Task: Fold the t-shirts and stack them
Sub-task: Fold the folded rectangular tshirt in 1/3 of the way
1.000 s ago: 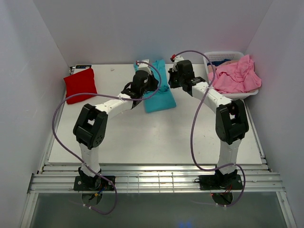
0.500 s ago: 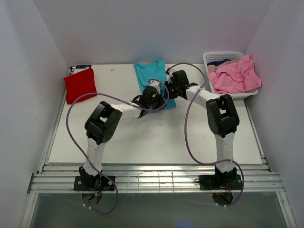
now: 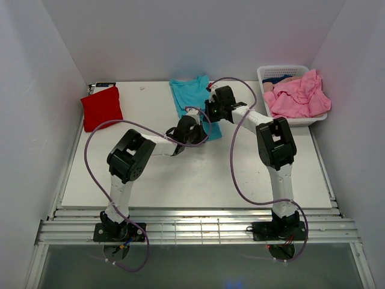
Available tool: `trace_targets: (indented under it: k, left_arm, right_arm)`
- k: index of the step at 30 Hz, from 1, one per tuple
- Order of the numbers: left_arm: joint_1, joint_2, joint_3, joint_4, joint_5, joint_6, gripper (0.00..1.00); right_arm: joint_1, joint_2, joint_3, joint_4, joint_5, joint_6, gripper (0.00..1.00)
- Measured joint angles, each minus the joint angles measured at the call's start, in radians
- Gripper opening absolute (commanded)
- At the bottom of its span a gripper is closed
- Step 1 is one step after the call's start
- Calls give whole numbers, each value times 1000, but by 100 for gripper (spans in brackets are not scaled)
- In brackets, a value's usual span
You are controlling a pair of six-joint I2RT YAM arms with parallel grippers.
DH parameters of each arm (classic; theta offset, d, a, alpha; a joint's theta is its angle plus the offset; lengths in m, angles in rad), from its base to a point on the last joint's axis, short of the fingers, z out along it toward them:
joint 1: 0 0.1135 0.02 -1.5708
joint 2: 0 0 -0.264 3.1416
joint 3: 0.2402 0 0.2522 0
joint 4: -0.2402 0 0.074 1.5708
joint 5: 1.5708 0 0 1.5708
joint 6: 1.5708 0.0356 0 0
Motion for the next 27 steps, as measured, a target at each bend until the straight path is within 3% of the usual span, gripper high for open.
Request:
trace_targets:
  k: [9,20,27]
  left_arm:
    - [-2,-92,-159,71,-3,-45,0]
    - [-50,-279,-426,93,-7,-140,0]
    - [-82,-361,-491,89,-15,-163,0]
  right_arm:
    - [0,117,127,-1,-12,16,8]
    - [0,146,146,3,-16,30,8]
    - [0,138,120,30,-22,47,8]
